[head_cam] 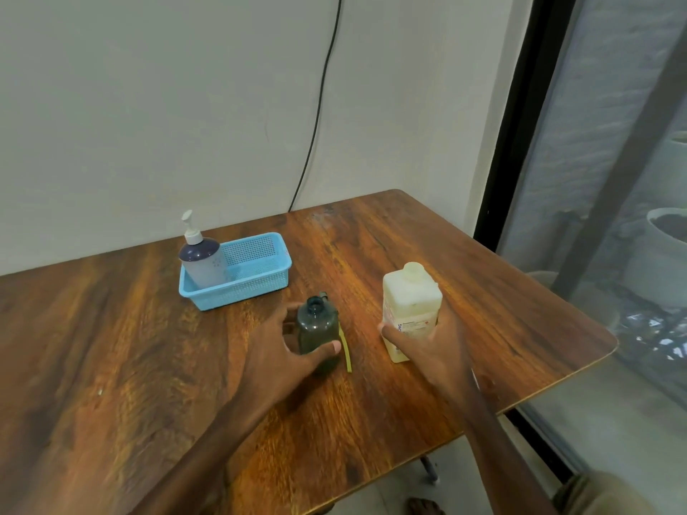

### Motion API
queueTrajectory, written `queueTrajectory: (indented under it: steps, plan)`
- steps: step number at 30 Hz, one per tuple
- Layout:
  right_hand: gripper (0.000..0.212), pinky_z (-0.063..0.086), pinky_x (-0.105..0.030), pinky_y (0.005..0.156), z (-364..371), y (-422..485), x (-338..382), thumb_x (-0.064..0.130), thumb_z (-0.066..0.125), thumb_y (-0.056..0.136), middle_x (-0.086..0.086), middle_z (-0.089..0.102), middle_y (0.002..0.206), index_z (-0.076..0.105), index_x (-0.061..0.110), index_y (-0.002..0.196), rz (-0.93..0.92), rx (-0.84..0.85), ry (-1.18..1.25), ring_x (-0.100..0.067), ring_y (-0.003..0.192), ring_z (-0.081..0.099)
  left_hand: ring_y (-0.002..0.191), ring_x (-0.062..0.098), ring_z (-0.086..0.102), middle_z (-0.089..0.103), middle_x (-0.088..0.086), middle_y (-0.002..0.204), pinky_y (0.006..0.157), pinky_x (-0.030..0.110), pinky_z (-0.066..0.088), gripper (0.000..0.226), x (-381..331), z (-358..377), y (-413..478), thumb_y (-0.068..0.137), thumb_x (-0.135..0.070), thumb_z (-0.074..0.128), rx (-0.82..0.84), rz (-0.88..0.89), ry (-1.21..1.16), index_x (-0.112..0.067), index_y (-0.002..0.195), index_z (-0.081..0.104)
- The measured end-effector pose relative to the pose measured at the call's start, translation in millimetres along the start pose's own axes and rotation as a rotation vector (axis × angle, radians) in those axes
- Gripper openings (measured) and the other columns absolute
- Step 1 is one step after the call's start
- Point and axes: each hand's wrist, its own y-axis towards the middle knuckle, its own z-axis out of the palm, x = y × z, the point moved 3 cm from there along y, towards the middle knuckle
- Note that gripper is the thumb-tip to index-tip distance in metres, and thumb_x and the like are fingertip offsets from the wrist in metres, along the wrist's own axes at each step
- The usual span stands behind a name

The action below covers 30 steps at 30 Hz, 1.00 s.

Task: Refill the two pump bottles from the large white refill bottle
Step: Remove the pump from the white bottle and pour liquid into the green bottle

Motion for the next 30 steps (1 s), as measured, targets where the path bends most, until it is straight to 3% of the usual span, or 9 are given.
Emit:
queueTrajectory:
  steps: [4,8,13,18,20,24,27,30]
  plan:
    - [0.091,0.051,-0.02,0.075,1,1,-2,0.048,0.091,0.068,0.012,0.057,0.124,0.043,0.031,0.143,-0.015,-0.001,-0.03,-0.009,0.111,0.057,0.094,-0.013,0.058,0.053,-0.036,0.109,0.068,0.009,0.046,0.07,-9,-2,-34,0.059,-0.06,0.089,0.02,0.029,-0.006,-0.049,0.116,0.049]
    - [0.092,0.06,-0.035,0.085,1,2,-4,0.051,0.09,0.067,0.01,0.06,0.128,0.042,0.032,0.143,-0.018,-0.002,-0.05,-0.011,0.113,0.06,0.093,-0.023,0.062,0.062,-0.028,0.108,0.067,0.004,0.052,0.061,-18,9,-56,0.062,-0.047,0.094,0.071,0.012,-0.132,-0.045,0.11,0.056]
    - [0.096,0.061,-0.041,0.088,1,3,-5,0.054,0.088,0.063,0.009,0.059,0.129,0.041,0.034,0.144,-0.011,0.002,-0.044,-0.013,0.117,0.06,0.108,-0.002,0.069,0.07,-0.021,0.123,0.084,0.025,0.063,0.083,-19,40,-52,0.054,-0.078,0.086,0.114,0.04,-0.17,-0.043,0.124,0.06]
    - [0.097,0.06,-0.043,0.089,2,3,-4,0.054,0.091,0.062,0.011,0.06,0.131,0.042,0.035,0.143,-0.013,0.014,-0.029,-0.013,0.119,0.059,0.116,0.001,0.062,0.062,-0.021,0.134,0.095,0.035,0.061,0.092,-15,50,-21,0.058,-0.082,0.078,0.05,0.096,-0.048,-0.043,0.137,0.053]
    - [0.097,0.061,-0.039,0.086,2,3,-3,0.051,0.092,0.063,0.011,0.06,0.13,0.042,0.034,0.144,-0.023,0.013,-0.027,-0.013,0.119,0.059,0.119,0.004,0.061,0.063,-0.018,0.136,0.1,0.038,0.058,0.092,-14,48,-8,0.061,-0.075,0.082,0.022,0.105,-0.003,-0.039,0.141,0.052]
    - [0.102,0.06,-0.032,0.082,2,4,-2,0.051,0.091,0.058,0.01,0.059,0.13,0.042,0.031,0.145,-0.034,-0.003,-0.032,-0.013,0.118,0.058,0.118,0.005,0.06,0.063,-0.013,0.14,0.098,0.027,0.053,0.089,-11,44,17,0.069,-0.06,0.089,-0.011,0.121,0.046,-0.032,0.145,0.052]
    - [0.111,0.062,-0.038,0.087,3,3,1,0.067,0.085,0.051,0.013,0.058,0.135,0.041,0.032,0.147,-0.041,-0.027,-0.025,-0.013,0.121,0.058,0.119,0.004,0.061,0.062,-0.018,0.138,0.101,0.034,0.055,0.089,-8,44,30,0.067,-0.072,0.083,0.007,0.115,0.082,-0.04,0.143,0.05]
    - [0.088,0.059,-0.018,0.071,2,2,5,0.052,0.092,0.062,0.018,0.06,0.125,0.048,0.034,0.135,-0.05,-0.036,0.001,-0.006,0.109,0.062,0.121,0.002,0.061,0.063,-0.022,0.139,0.103,0.042,0.057,0.102,-8,47,39,0.056,-0.094,0.069,0.034,0.093,0.079,-0.045,0.143,0.048]
